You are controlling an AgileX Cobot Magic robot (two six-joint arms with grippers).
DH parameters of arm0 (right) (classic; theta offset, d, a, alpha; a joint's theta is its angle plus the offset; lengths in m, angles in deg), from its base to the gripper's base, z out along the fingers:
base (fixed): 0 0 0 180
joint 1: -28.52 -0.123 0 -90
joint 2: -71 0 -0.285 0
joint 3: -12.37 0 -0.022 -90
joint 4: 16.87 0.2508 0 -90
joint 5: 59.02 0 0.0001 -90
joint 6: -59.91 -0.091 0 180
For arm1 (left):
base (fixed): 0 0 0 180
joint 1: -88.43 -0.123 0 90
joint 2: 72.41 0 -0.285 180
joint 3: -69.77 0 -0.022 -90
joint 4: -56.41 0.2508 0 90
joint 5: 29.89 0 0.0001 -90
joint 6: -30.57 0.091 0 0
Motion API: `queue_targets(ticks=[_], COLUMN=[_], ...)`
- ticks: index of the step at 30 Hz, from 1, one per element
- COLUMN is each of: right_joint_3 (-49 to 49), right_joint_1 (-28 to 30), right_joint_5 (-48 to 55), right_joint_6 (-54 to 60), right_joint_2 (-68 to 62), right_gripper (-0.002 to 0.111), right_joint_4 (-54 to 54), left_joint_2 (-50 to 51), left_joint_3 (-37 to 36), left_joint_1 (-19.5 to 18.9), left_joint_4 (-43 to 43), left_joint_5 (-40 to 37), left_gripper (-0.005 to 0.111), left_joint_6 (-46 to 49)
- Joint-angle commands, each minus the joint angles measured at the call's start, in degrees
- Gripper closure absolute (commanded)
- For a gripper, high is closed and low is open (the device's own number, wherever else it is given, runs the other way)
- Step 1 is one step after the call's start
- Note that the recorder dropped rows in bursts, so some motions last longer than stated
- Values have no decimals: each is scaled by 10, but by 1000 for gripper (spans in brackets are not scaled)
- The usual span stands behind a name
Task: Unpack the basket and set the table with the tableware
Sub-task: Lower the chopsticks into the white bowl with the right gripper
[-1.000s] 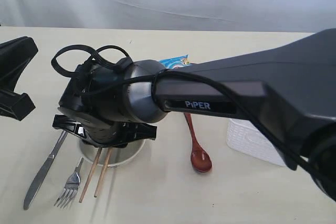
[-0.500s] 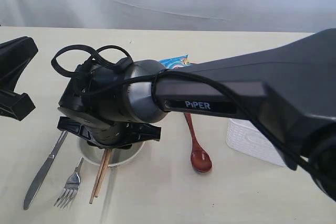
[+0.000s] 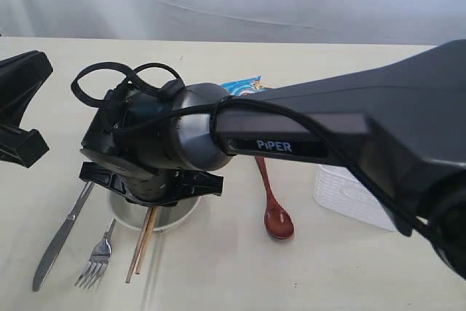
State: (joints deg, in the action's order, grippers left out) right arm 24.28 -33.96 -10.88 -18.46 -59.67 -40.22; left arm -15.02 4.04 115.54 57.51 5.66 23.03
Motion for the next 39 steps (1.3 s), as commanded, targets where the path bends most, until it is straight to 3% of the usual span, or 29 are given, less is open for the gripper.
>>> queue_targets(ticks=[1,39], right_joint_3=[2,1], right_joint_1=[4,4], right_joint_5=[1,152], right_joint_6=[0,-4], right_joint_2=[1,16], right_gripper=[106,109], right_joint_4=[-4,-43], left_joint_2=[-3,-3], left_joint_3=[-3,-3], left_joint_1=[1,1], left_joint_4=[2,2], left_joint_5=[1,1], left_gripper=[107,107], left_joint_6=[2,2])
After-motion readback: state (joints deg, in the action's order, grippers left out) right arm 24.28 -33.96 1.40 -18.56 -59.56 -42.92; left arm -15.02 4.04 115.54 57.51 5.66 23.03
